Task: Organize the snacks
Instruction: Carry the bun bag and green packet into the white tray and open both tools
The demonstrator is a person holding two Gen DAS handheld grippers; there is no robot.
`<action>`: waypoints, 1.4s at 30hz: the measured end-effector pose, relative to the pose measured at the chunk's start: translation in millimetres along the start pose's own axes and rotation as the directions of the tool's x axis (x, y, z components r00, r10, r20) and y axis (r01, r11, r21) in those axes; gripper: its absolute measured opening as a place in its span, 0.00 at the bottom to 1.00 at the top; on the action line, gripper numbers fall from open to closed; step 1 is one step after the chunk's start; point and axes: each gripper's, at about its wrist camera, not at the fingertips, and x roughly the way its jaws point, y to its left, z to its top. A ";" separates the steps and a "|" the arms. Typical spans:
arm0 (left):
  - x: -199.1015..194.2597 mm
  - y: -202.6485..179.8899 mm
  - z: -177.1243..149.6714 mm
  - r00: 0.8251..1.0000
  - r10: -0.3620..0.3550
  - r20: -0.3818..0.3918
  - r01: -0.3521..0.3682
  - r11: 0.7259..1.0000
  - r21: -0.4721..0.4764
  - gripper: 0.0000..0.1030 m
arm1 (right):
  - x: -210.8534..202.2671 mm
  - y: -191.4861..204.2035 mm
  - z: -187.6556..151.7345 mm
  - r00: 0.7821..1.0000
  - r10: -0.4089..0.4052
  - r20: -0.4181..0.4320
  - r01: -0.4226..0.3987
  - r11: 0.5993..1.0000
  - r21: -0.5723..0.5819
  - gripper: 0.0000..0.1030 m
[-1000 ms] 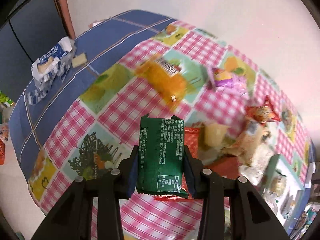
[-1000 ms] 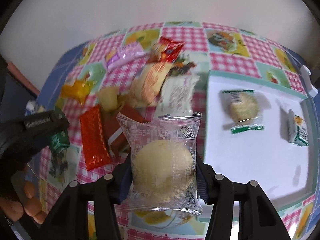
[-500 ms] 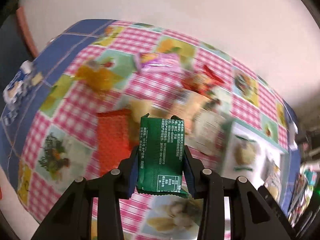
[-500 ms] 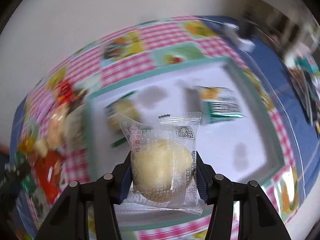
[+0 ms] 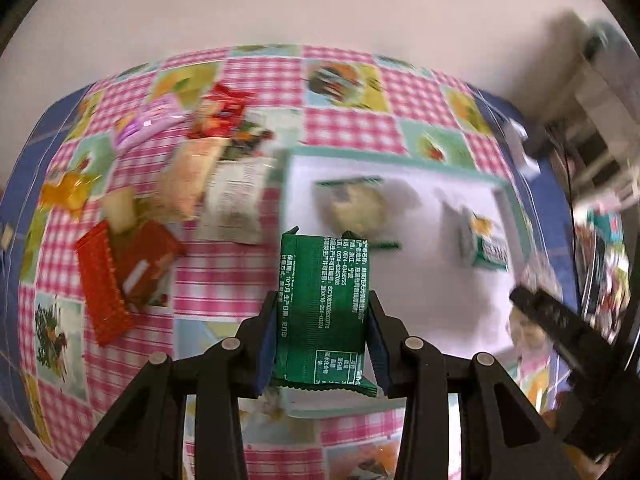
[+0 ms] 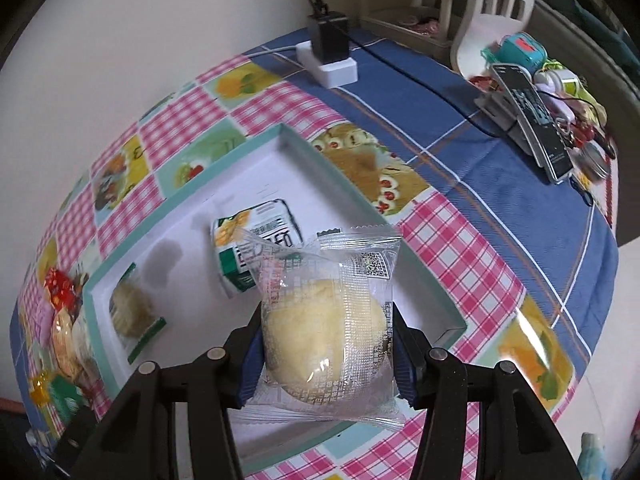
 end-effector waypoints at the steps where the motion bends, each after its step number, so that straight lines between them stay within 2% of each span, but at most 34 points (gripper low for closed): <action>1: 1.8 -6.7 -2.1 1.000 -0.003 -0.007 0.003 1.000 0.022 0.41 | 0.8 -1.3 0.3 1.000 -0.001 0.000 0.001 1.000 0.001 0.55; 7: 14.2 -29.1 -11.1 0.998 -0.019 -0.052 0.023 0.996 0.084 0.43 | 5.2 -2.5 -2.3 1.000 -0.005 -0.024 0.005 1.000 -0.001 0.56; 9: 15.0 -27.7 -10.7 0.999 -0.004 -0.048 0.008 0.997 0.078 0.58 | 7.2 -2.2 -2.5 1.000 -0.004 -0.026 0.004 1.000 -0.006 0.56; 14: 12.5 -13.8 -6.3 0.999 0.001 -0.040 0.000 1.000 0.018 0.63 | 6.7 2.4 -3.0 1.000 -0.001 -0.028 0.000 1.000 -0.023 0.56; 18: 10.6 -3.0 -3.3 0.999 0.046 -0.020 -0.047 0.999 -0.024 0.78 | 5.2 6.6 -2.7 1.000 0.005 -0.023 -0.006 0.999 -0.041 0.56; 24: 6.8 27.0 1.2 0.995 0.103 0.000 -0.102 0.985 -0.139 0.81 | 2.5 19.3 -4.9 0.999 0.035 -0.023 -0.037 0.996 -0.082 0.57; 29: -0.1 70.3 6.4 0.989 0.150 0.015 -0.140 0.950 -0.280 0.82 | -5.7 45.8 -14.2 0.999 0.053 -0.007 -0.054 0.983 -0.173 0.58; 31: -3.9 87.6 7.3 0.985 0.170 0.019 -0.154 0.932 -0.327 0.83 | -11.3 60.7 -20.4 0.996 0.087 -0.005 -0.085 0.971 -0.223 0.58; 33: -7.5 104.8 7.5 0.980 0.199 0.019 -0.178 0.913 -0.368 0.86 | -18.3 73.8 -26.4 0.996 0.090 0.021 -0.081 0.960 -0.269 0.59; 36: -13.0 132.7 5.7 0.972 0.236 0.019 -0.205 0.878 -0.432 0.94 | -26.9 92.8 -35.2 0.992 0.115 0.048 -0.093 0.938 -0.333 0.70; 38: -16.6 151.8 3.5 0.966 0.258 0.017 -0.220 0.854 -0.471 0.94 | -29.6 103.6 -41.8 0.988 0.150 0.041 -0.124 0.921 -0.370 0.71; 42: -22.7 189.0 -3.0 0.949 0.314 0.004 -0.264 0.803 -0.535 0.94 | -33.7 132.0 -61.7 0.984 0.174 0.042 -0.134 0.870 -0.475 0.79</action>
